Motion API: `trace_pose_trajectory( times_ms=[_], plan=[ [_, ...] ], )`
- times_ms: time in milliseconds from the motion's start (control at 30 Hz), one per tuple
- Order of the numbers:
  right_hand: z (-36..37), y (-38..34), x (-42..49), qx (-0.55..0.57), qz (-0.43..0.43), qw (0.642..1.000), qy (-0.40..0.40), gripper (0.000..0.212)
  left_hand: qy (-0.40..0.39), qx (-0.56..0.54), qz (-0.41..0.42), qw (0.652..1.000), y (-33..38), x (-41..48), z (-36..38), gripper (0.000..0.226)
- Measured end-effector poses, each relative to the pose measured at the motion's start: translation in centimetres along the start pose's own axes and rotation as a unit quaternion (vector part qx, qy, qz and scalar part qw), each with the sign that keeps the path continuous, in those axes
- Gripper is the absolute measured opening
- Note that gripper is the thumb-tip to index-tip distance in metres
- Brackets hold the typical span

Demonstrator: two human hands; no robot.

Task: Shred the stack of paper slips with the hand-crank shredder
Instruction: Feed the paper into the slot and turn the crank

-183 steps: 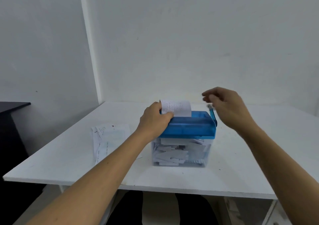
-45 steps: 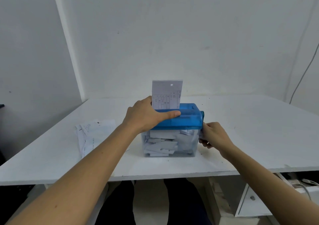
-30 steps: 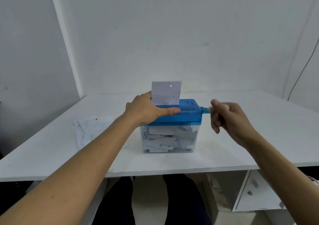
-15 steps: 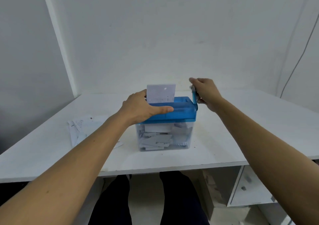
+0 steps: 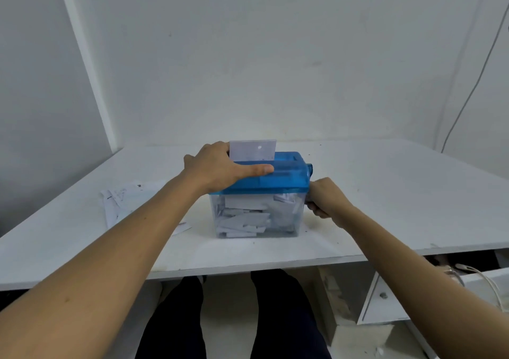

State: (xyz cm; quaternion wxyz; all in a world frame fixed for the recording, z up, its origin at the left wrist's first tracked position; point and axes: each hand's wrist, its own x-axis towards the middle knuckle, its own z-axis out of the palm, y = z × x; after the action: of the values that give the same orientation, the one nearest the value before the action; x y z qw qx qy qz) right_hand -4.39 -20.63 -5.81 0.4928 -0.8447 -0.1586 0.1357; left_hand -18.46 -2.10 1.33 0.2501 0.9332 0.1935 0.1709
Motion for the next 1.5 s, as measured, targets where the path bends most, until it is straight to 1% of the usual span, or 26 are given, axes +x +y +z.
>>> trace_pose_trajectory(
  times_ms=[67,100,200,267,333,367,433,500,567,600,633,667,700,767,833,867,967,1033,1100,1200,1233,1367,1433,1500],
  plan=[
    [-0.3,0.0,-1.1,-0.009,0.003,1.000,-0.009,0.035,-0.006,0.008,-0.009,1.000,0.5,-0.2,-0.3,0.070],
    [-0.4,0.0,-1.6,-0.013,0.004,1.000,-0.019,0.035,-0.007,0.013,-0.013,1.000,0.8,-0.3,-0.5,0.071],
    [-1.2,0.4,-3.2,-0.008,-0.006,0.999,-0.037,0.036,-0.006,0.018,-0.027,0.999,0.7,-0.1,-0.3,0.081],
    [-1.8,0.4,-4.2,-0.005,-0.015,0.999,-0.047,0.039,0.004,0.029,-0.024,0.999,0.4,0.2,-0.1,0.093],
    [-2.2,0.1,-5.0,-0.014,-0.031,0.998,-0.054,0.039,-0.001,0.034,-0.026,0.999,0.2,0.5,-0.2,0.097],
    [-2.6,-0.1,-5.4,0.001,-0.037,0.998,-0.057,0.038,-0.009,0.038,-0.024,0.999,0.3,0.5,-0.1,0.096],
    [-3.6,-1.5,-6.0,0.078,-0.055,0.993,-0.065,0.038,-0.018,0.048,0.001,0.999,0.3,0.8,-0.3,0.101],
    [-4.9,-3.1,-6.3,0.119,-0.062,0.987,-0.083,0.045,-0.031,0.062,0.004,0.998,0.1,1.1,-0.4,0.101],
    [-5.9,-3.4,-6.4,0.172,-0.056,0.975,-0.128,0.051,-0.027,0.069,0.009,0.997,-0.1,1.3,-0.1,0.108],
    [-6.1,-3.1,-6.3,0.208,-0.061,0.962,-0.164,0.051,-0.021,0.065,0.011,0.998,-0.2,1.4,0.0,0.112],
    [-6.2,-2.8,-6.1,0.233,-0.077,0.951,-0.188,0.050,-0.017,0.064,0.011,0.998,-0.1,1.5,0.1,0.114],
    [-6.1,-2.7,-5.8,0.247,-0.100,0.944,-0.195,0.051,-0.018,0.064,0.010,0.998,0.0,1.5,0.1,0.113],
    [-5.8,-2.8,-5.4,0.262,-0.120,0.940,-0.183,0.050,-0.022,0.064,0.010,0.998,0.2,1.3,0.1,0.111],
    [-5.1,-4.0,-4.6,0.279,-0.163,0.939,-0.115,0.044,-0.024,0.053,0.011,0.998,0.5,1.0,-0.1,0.108],
    [-4.7,-5.7,-3.6,0.251,-0.183,0.950,-0.025,0.041,-0.020,0.034,0.014,0.999,0.4,0.8,0.0,0.106],
    [-4.8,-6.3,-3.0,0.219,-0.189,0.957,0.007,0.040,-0.017,0.030,0.018,0.999,0.3,0.7,0.0,0.105],
    [-5.5,-7.1,-1.1,0.117,-0.193,0.972,0.069,0.037,-0.017,0.021,0.030,0.999,0.2,0.8,0.2,0.105],
    [-5.3,-7.2,0.9,0.078,-0.183,0.976,0.093,0.037,-0.023,0.007,0.035,0.999,0.1,1.0,0.3,0.112],
    [-4.3,-6.7,2.9,0.049,-0.148,0.983,0.092,0.032,-0.025,0.003,0.038,0.999,-0.1,1.0,0.4,0.120],
    [-2.0,-4.2,4.6,0.036,-0.091,0.994,0.039,0.026,-0.009,0.008,0.037,0.999,0.0,0.8,0.6,0.110],
    [-1.3,-3.1,4.5,0.035,-0.079,0.996,0.033,0.023,-0.005,0.015,0.036,0.999,0.1,0.7,0.7,0.106],
    [-0.3,-0.7,2.9,0.007,-0.043,0.998,0.056,0.026,0.001,0.031,0.035,0.999,0.2,0.7,0.8,0.102],
    [-0.5,-0.4,1.8,0.001,-0.030,0.999,0.031,0.028,0.005,0.044,0.030,0.999,0.0,0.9,0.9,0.097],
    [-1.2,-0.4,0.1,-0.014,-0.028,0.999,-0.013,0.027,0.015,0.053,0.022,0.998,-0.1,1.3,1.2,0.095]
  ],
)
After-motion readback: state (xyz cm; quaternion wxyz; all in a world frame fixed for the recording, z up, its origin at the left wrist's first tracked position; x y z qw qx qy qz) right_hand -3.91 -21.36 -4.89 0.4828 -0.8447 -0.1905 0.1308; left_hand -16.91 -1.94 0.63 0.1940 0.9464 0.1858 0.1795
